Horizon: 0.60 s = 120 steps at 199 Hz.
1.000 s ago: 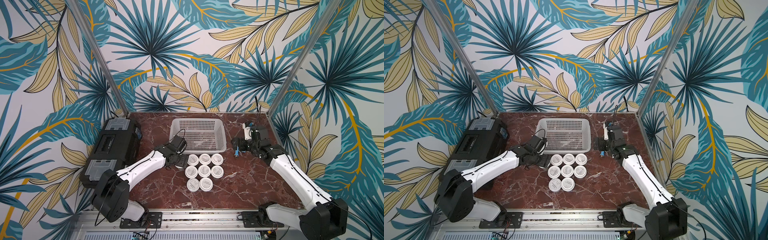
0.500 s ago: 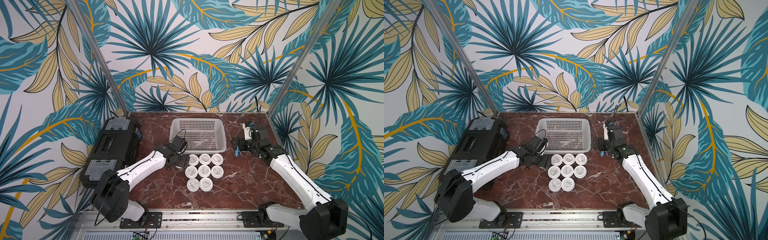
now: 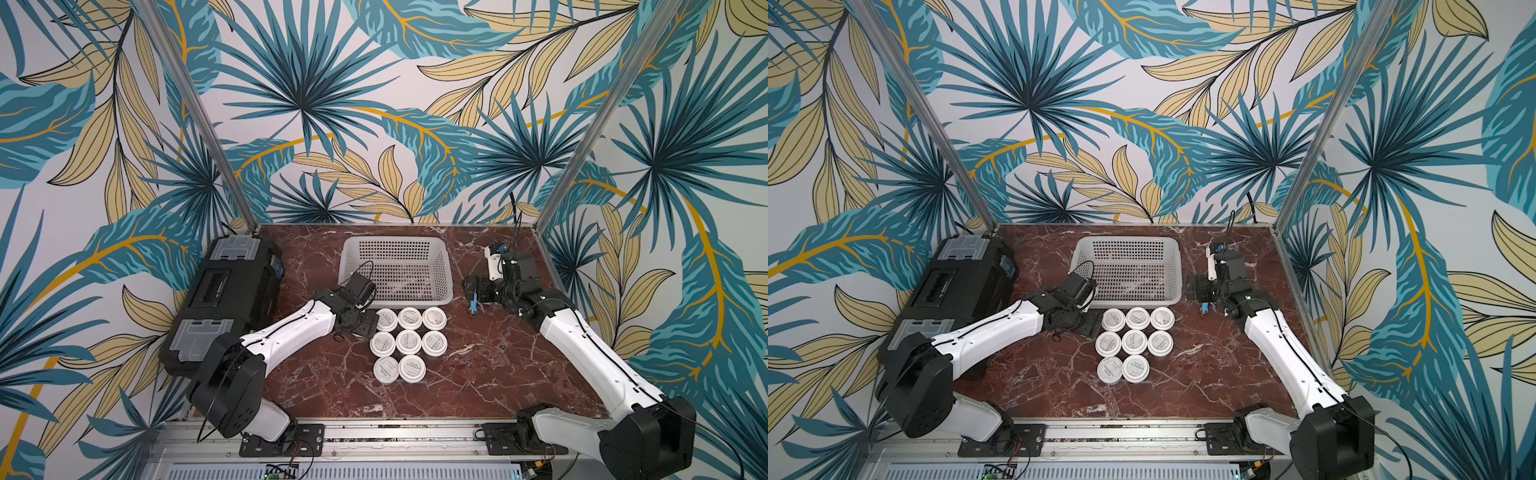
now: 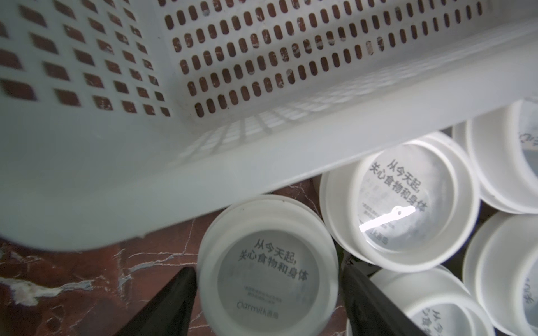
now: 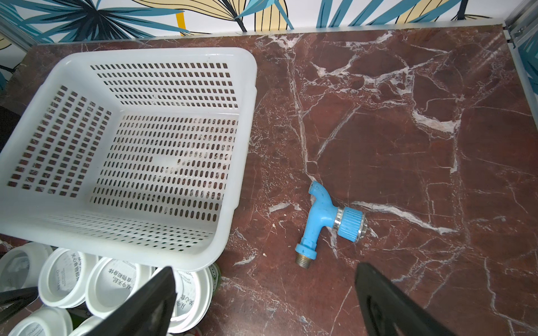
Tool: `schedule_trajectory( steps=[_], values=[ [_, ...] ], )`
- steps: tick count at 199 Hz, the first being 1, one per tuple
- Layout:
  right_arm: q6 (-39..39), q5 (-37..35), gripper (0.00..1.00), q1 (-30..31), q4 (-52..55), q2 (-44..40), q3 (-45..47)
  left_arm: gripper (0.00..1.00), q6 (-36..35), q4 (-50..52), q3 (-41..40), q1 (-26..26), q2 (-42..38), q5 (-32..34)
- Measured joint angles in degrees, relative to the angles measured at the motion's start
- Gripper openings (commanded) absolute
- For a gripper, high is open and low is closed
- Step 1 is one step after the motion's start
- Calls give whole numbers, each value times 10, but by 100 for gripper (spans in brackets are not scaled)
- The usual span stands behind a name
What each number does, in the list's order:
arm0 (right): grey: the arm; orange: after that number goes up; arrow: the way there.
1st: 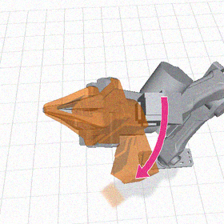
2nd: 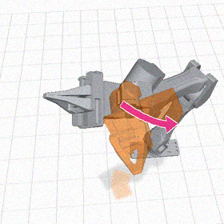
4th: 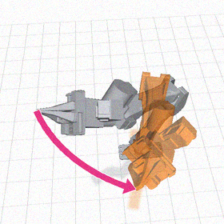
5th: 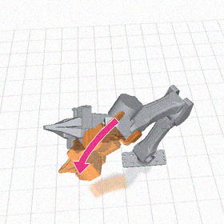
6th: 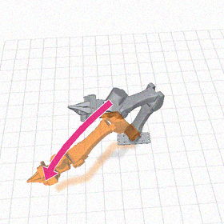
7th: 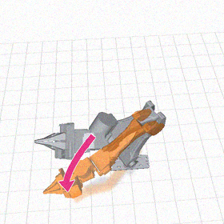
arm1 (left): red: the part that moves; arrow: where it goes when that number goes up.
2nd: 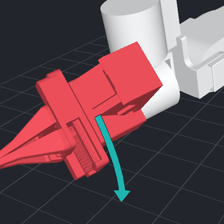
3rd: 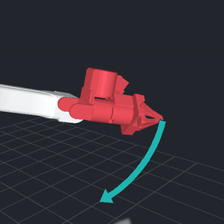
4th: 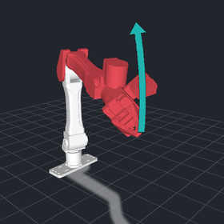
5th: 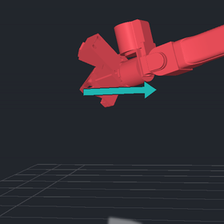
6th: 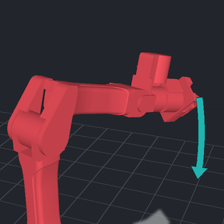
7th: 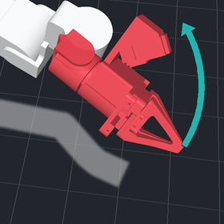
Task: Put the yogurt in the basket
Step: Pick up the yogurt from the center of the board.
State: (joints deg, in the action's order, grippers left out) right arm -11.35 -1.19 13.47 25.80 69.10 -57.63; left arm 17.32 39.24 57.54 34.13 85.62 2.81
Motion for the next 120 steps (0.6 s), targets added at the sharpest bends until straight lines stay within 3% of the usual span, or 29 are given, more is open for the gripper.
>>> schedule_trajectory(
  steps=[120],
  values=[
    [0, 2, 100, 0, 0, 0, 0, 72, -1, 0, 0, 0, -1, 7]
  ],
)
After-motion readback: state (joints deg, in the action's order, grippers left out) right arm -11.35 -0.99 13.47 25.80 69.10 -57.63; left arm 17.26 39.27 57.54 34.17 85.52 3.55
